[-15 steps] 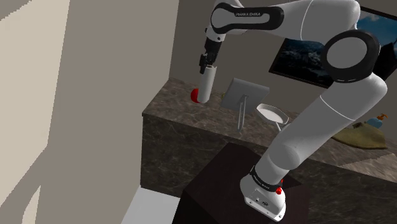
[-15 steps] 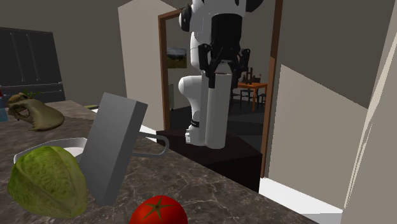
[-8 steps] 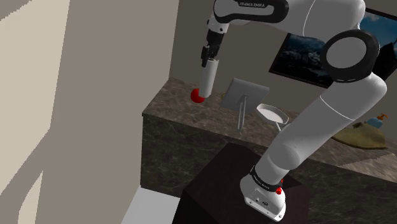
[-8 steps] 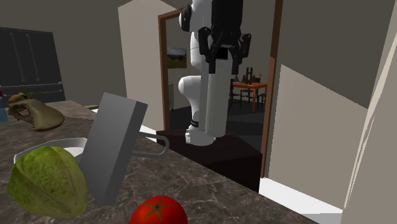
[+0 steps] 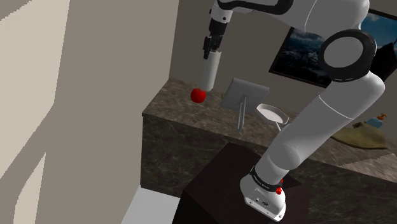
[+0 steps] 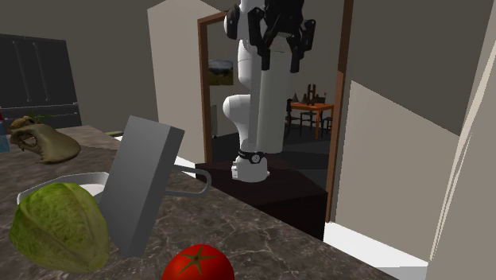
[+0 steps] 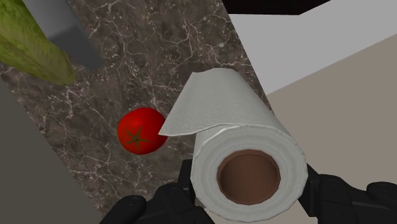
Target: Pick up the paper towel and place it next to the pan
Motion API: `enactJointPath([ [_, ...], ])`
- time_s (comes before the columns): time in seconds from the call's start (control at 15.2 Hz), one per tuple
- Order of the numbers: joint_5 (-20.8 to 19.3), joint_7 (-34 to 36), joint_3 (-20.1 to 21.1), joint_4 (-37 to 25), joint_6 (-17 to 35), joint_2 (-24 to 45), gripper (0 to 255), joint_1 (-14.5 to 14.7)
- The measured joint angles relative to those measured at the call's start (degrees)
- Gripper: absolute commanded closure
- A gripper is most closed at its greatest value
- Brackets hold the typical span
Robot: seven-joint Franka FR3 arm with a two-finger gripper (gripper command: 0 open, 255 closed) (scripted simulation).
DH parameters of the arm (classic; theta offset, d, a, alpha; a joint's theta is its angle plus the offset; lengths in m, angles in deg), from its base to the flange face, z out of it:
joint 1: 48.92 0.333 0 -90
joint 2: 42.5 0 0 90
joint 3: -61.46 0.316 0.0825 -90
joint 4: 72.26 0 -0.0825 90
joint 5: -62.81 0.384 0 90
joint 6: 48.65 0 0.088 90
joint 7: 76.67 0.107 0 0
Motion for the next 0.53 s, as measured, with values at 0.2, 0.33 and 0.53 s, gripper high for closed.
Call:
enactJointPath([
  [0.2,0.1,-0.2,0.0,-3.0,-2.3,0.7,255,0.0],
  [0.33,0.1,-0.2,0.0,-5.3,-4.1,1.2,255,0.0],
  [0.53,0.2,-0.4,0.0,-8.5,-6.6,1.9,255,0.0],
])
